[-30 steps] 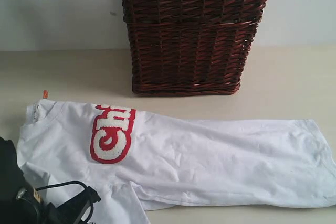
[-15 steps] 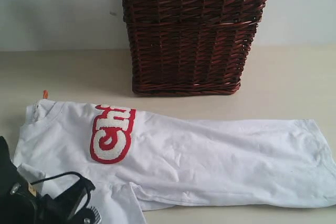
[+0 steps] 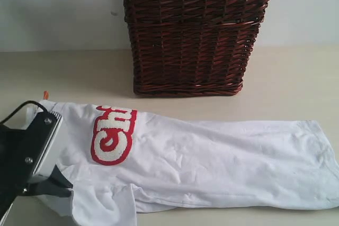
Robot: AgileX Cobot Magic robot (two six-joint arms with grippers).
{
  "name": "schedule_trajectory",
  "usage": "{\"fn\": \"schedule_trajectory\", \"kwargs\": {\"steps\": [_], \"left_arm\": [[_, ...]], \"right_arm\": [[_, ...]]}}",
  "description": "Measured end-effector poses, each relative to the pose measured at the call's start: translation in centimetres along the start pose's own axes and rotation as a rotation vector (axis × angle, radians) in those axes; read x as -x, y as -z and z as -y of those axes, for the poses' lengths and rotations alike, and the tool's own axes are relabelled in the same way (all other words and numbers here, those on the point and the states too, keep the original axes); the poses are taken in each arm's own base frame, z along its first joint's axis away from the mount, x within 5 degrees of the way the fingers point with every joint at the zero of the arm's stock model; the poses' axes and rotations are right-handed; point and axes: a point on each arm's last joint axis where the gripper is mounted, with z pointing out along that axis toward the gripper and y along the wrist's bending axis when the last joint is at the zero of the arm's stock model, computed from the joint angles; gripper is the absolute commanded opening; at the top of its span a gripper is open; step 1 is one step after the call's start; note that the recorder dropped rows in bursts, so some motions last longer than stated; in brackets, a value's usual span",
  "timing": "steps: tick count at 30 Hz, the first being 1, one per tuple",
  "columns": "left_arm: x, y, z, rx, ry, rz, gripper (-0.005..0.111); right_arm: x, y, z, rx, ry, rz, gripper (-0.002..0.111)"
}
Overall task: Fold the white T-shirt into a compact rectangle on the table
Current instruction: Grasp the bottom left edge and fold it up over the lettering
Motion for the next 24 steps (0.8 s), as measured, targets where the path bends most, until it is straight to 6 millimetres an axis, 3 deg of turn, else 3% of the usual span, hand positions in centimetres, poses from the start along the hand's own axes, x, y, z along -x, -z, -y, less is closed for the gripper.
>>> {"fn": "schedule_trajectory", "kwargs": {"steps": [13, 24], "left_arm": [[0.3, 2.6, -4.7, 0.214, 0.023, -0.012, 0.0], [-2.1, -1.4, -8.0, 0.264, 0.124, -0.091, 0.0]], "right_arm": [[0.0, 0.0, 0.0, 0.0, 0.0, 0.0, 0.03], [0.0, 0.0, 0.0, 0.0, 0.0, 0.0, 0.03]]}}
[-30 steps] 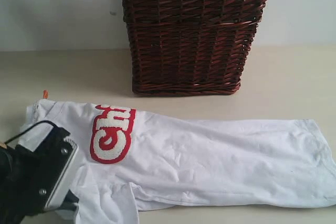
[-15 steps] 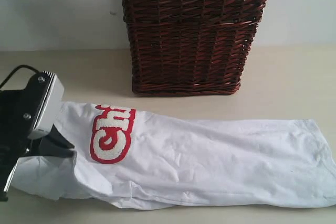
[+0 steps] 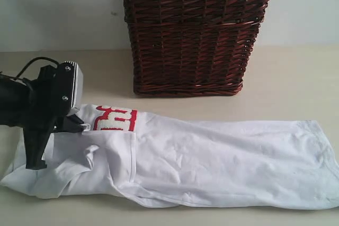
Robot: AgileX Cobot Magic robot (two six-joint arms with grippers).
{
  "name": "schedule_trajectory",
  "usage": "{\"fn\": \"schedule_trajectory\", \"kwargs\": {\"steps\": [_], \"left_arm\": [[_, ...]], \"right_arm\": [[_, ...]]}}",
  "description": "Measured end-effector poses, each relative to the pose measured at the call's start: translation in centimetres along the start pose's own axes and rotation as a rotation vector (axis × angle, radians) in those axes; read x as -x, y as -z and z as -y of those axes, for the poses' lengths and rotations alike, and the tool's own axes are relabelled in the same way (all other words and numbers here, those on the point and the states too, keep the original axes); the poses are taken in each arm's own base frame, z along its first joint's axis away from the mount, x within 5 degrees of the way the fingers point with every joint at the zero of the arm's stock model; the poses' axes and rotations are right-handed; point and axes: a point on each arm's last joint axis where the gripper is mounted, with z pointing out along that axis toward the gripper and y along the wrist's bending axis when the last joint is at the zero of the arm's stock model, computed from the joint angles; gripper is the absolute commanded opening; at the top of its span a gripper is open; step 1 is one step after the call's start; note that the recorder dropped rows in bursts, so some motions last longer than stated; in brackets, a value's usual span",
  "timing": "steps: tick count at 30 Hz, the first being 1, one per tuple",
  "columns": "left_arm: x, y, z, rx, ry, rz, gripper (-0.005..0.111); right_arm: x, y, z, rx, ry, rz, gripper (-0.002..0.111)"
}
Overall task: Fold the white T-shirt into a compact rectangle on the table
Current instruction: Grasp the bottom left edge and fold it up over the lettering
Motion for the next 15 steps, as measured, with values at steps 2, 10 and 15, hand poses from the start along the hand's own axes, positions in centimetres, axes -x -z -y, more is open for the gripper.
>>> {"fn": "schedule_trajectory", "kwargs": {"steps": [2, 10, 15], "left_arm": [[-0.1, -0.6, -0.6, 0.016, 0.01, -0.009, 0.0], [0.5, -2.3, -4.0, 0.093, 0.058, 0.02, 0.0], [0.1, -4.2, -4.5, 0.076, 0.106, 0.017, 0.0]], "right_arm": [[0.0, 0.0, 0.0, 0.0, 0.0, 0.0, 0.03], [0.0, 0.0, 0.0, 0.0, 0.0, 0.0, 0.03], [0.0, 0.0, 0.0, 0.0, 0.0, 0.0, 0.03]]}}
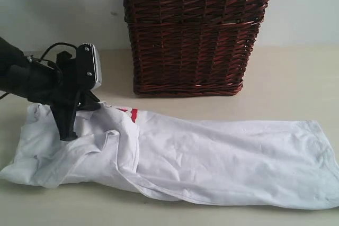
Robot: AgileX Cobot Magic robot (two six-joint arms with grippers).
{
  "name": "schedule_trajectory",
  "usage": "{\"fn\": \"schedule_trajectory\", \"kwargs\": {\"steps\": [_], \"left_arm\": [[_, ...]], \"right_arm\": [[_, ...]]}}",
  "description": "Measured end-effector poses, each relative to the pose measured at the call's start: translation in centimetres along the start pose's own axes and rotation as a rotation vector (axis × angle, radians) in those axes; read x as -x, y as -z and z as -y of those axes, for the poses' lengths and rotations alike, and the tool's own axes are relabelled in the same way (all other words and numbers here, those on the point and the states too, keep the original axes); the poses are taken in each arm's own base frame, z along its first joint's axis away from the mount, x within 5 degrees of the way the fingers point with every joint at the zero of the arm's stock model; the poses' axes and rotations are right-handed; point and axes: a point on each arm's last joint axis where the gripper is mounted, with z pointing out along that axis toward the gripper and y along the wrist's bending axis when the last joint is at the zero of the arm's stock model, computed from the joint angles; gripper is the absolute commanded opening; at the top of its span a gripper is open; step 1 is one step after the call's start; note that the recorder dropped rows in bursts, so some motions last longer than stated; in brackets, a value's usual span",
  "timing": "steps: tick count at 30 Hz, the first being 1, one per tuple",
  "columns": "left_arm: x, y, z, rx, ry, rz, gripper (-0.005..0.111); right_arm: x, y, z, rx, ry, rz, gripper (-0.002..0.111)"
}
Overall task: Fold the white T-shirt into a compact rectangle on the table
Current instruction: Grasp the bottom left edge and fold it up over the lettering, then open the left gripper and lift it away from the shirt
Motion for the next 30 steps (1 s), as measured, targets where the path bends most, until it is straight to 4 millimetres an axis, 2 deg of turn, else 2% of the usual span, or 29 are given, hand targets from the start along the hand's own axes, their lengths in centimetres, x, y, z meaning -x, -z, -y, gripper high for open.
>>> {"fn": "schedule_trajectory", "kwargs": {"steps": [2, 4, 10, 13, 17, 21, 24, 27, 30], "left_arm": [[-0.4, -0.8, 0.3, -0.019, 0.027, -0.007, 0.002], [-0.6, -1.3, 0.3, -0.015, 0.055, -0.013, 0.01], [-1.0, -1.6, -0.2, 0.047, 0.075, -0.043, 0.052], [-1.2, -1.6, -0.7, 0.105, 0.097, -0.063, 0.065], [-1.5, -1.1, -2.1, 0.242, 0.153, -0.1, 0.062], [-0.5, 1.7, -3.4, 0.307, 0.217, -0.037, 0.044], [0.6, 4.6, -2.5, 0.161, 0.364, 0.116, 0.036], [1.2, 7.4, -0.5, -0.087, 0.488, 0.22, 0.037], [1.1, 9.7, 2.2, -0.369, 0.521, 0.231, 0.038]], "right_arm": [[0.0, 0.0, 0.0, 0.0, 0.0, 0.0, 0.03], [0.0, 0.0, 0.0, 0.0, 0.0, 0.0, 0.03], [0.0, 0.0, 0.0, 0.0, 0.0, 0.0, 0.03], [0.0, 0.0, 0.0, 0.0, 0.0, 0.0, 0.03], [0.0, 0.0, 0.0, 0.0, 0.0, 0.0, 0.03], [0.0, 0.0, 0.0, 0.0, 0.0, 0.0, 0.03], [0.0, 0.0, 0.0, 0.0, 0.0, 0.0, 0.03], [0.0, 0.0, 0.0, 0.0, 0.0, 0.0, 0.03], [0.0, 0.0, 0.0, 0.0, 0.0, 0.0, 0.03]]}}
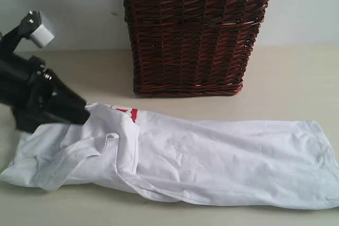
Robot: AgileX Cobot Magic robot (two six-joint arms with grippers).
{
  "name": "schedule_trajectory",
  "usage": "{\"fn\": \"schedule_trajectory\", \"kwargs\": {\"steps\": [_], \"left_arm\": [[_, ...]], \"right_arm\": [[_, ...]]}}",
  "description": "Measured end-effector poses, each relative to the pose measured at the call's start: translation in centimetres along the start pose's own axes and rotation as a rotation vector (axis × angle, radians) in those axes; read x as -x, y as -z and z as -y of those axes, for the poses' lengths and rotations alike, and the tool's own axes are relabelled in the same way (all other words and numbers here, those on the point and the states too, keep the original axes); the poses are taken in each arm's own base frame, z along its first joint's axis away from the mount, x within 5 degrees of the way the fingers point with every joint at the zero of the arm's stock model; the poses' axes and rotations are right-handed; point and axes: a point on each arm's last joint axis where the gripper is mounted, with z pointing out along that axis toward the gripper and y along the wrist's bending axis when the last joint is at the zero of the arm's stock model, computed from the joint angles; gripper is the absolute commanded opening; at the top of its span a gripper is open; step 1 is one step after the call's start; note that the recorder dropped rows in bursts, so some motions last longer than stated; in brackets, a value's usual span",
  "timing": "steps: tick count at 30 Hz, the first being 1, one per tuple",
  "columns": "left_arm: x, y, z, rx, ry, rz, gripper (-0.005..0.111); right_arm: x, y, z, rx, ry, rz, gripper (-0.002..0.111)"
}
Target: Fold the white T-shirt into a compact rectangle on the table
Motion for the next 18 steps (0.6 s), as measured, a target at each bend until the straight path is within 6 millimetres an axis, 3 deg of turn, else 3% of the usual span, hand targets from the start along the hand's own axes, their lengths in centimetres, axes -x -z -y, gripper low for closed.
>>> {"fn": "schedule_trajectory", "kwargs": {"steps": [4, 10, 14, 18], "left_arm": [[-2.8, 0.3, 2.4, -0.204, -0.002, -0.147, 0.038], [-8.3, -1.6, 4.5, -0.289, -0.075, -0.29, 0.038], [-10.4, -2.5, 4.5, -0.2, -0.156, -0.311, 0.038], [-10.6, -3.0, 2.9, -0.007, -0.274, -0.291, 0.038]], "right_arm": [[0.0, 0.0, 0.0, 0.0, 0.0, 0.0, 0.03], [0.0, 0.0, 0.0, 0.0, 0.0, 0.0, 0.03], [0.0, 0.0, 0.0, 0.0, 0.0, 0.0, 0.03], [0.0, 0.0, 0.0, 0.0, 0.0, 0.0, 0.03]]}}
